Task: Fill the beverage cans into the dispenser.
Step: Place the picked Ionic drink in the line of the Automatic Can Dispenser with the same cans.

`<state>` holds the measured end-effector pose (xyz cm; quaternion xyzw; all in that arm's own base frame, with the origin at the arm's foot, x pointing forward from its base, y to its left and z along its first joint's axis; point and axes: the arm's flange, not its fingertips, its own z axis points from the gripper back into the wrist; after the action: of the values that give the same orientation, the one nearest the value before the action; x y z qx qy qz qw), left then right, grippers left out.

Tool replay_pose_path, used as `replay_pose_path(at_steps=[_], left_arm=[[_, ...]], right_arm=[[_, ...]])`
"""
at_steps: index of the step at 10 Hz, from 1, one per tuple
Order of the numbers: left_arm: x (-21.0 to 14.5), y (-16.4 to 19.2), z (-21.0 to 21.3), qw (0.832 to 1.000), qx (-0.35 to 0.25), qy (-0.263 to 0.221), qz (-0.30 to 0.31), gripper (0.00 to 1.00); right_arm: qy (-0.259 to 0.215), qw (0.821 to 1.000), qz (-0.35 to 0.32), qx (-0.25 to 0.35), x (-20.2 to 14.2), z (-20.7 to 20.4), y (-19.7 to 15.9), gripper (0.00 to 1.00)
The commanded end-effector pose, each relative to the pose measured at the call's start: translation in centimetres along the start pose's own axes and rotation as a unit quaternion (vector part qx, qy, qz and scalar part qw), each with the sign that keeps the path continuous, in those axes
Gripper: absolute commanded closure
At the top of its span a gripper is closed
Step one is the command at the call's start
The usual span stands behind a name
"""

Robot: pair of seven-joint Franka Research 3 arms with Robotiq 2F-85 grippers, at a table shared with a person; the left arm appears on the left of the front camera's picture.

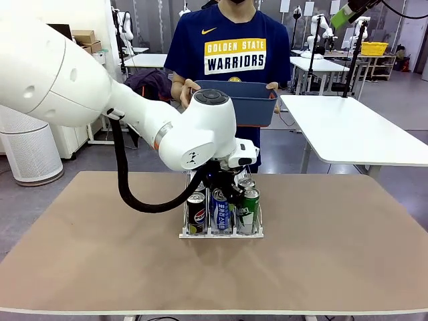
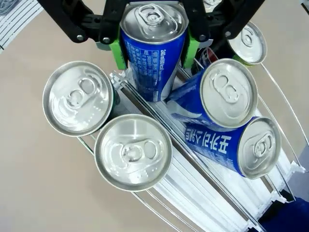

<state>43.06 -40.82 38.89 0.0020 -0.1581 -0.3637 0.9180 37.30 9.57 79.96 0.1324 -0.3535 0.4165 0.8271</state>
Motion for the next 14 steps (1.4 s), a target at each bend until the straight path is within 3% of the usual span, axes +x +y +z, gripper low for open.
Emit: replay_pose_path(at_steps=[1, 2, 3, 9, 10, 11, 12, 13, 14], left_arm=[[0.5, 0.6, -0.3, 1.000, -0.022, 0.022, 0.001, 0.43], [0.3, 0.6, -0.2, 0.998, -0.039, 0.042, 0.003, 0.43], [0.3, 0.1, 0.0, 1.000, -0.009, 0.005, 0.003, 0.43], [0.4, -0.1, 0.1, 1.000, -0.023, 0.016, 0.003, 0.43], [0.4, -0.1, 1.2, 1.000, -0.011, 0.002, -0.001, 0.23], [0.4, -0.2, 2.3, 1.000, 0.009, -0.008, -0.003, 0.23], [0.4, -0.7, 3.4, 1.000, 0.020, -0.016, -0.006, 0.04], [0.6, -1.0, 4.0, 0.999, 0.034, -0.018, -0.005, 0.20], [0.6, -1.2, 4.4, 0.999, 0.038, -0.022, -0.008, 0.00]], right_arm=[[0.001, 1.000, -0.001, 0.001, -0.1, -0.1, 0.0, 0.00], [0.001, 1.000, -0.001, 0.001, -0.1, -0.1, 0.0, 0.00], [0.001, 1.000, -0.001, 0.001, -0.1, -0.1, 0.0, 0.00], [0.001, 1.000, -0.001, 0.001, -0.1, -0.1, 0.0, 0.00], [0.001, 1.000, -0.001, 0.001, -0.1, -0.1, 0.0, 0.00], [0.001, 1.000, -0.001, 0.001, -0.1, -0.1, 0.0, 0.00], [0.001, 1.000, -0.001, 0.001, -0.1, -0.1, 0.0, 0.00], [0.001, 1.000, -0.001, 0.001, -0.1, -0.1, 0.0, 0.00], [0.001, 1.000, -0.001, 0.001, -0.1, -0.1, 0.0, 0.00]])
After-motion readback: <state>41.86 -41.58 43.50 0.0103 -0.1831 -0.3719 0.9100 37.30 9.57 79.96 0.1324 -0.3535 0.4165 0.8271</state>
